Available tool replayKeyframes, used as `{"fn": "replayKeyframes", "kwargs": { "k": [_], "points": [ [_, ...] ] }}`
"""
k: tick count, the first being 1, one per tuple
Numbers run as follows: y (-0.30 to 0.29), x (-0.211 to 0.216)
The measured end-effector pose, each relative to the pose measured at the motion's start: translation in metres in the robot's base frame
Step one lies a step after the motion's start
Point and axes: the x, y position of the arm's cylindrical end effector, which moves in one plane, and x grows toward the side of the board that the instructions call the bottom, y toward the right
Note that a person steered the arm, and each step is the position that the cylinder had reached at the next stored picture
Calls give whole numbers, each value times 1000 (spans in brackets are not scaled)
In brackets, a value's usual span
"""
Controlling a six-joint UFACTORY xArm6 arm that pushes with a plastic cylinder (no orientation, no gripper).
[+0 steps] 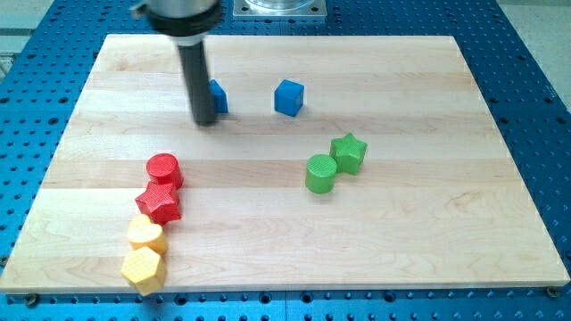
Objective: Place the green blocks in a horizontal line
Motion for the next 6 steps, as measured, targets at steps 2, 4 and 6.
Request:
{"fn": "replayKeyframes", "kwargs": {
  "k": [2,4,6],
  "points": [
    [33,-17],
    [37,63],
    [204,123]
  ]
}}
